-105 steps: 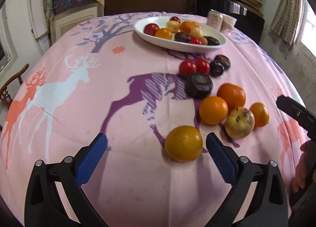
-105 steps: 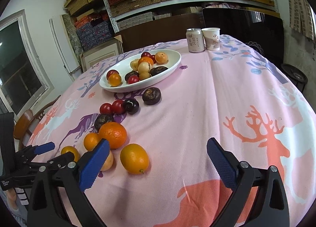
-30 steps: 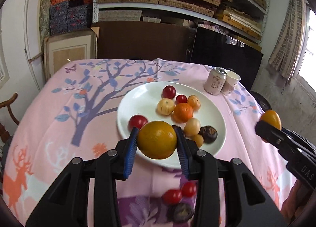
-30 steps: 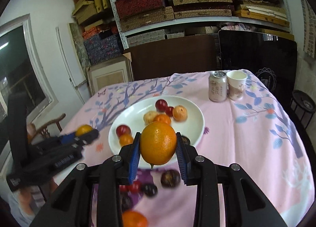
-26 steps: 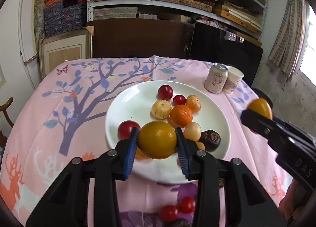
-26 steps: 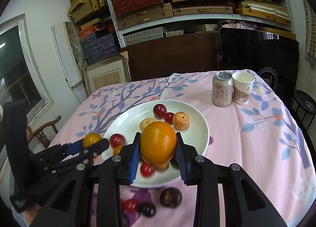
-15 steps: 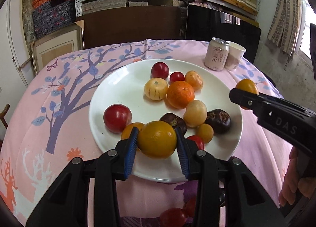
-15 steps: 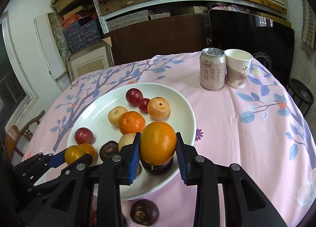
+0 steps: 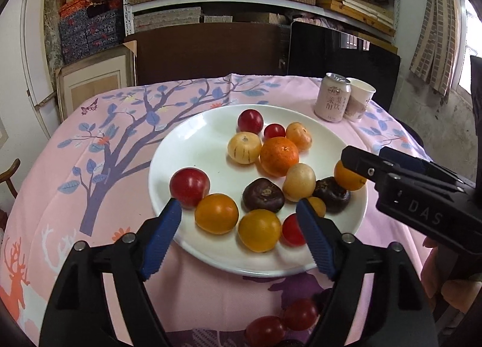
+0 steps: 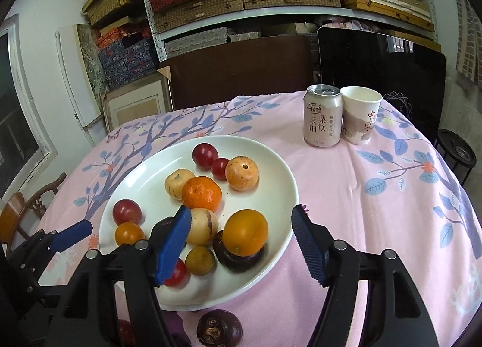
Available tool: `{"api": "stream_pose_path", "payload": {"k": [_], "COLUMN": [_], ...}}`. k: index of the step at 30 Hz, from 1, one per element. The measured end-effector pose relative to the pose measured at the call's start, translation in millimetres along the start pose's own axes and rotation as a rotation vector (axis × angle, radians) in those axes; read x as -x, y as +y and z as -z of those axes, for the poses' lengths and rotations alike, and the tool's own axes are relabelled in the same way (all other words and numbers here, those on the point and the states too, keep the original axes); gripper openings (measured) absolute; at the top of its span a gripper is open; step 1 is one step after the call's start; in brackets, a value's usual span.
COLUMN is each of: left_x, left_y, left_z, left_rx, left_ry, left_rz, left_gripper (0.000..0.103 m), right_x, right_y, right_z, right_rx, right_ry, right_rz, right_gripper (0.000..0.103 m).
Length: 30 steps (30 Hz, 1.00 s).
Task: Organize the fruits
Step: 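Move both open tools back down to the fruit pile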
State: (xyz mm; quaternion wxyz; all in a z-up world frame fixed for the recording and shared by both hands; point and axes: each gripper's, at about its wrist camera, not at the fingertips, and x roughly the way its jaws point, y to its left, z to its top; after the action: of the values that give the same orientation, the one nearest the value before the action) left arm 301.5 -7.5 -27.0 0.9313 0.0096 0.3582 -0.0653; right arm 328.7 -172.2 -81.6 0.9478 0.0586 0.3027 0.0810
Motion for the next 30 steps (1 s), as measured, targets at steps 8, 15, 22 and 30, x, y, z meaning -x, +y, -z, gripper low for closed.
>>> {"api": "stream_pose_path", "payload": {"k": [8,15,22,30], "left_x": [-1,-2,9,40], "left_y": [11,13,9,9], "left_z": [0,2,6,37], "left_rx": [0.034,0.043,0.028,-0.012], "left_ry": [0.020,0.028,0.012,-0.007], "left_rz": [0.000,0.005,0.001,-0.048], "left_gripper": [0.077,0.078,0.090,0.096], "right_x": [15,22,35,52], "right_y": [-6,-4,1,-12], "right_z": [-6,-9,-2,43], "right_rx": [-0.050,-0.049,-0.039,-0.071], "right_ry": [-0.029,-0.038,-0.038,0.000], "right_rz": [-0.021,-0.036,-0.048,-0.042], "right_gripper": [0.076,0.076,0.078,0.085]}}
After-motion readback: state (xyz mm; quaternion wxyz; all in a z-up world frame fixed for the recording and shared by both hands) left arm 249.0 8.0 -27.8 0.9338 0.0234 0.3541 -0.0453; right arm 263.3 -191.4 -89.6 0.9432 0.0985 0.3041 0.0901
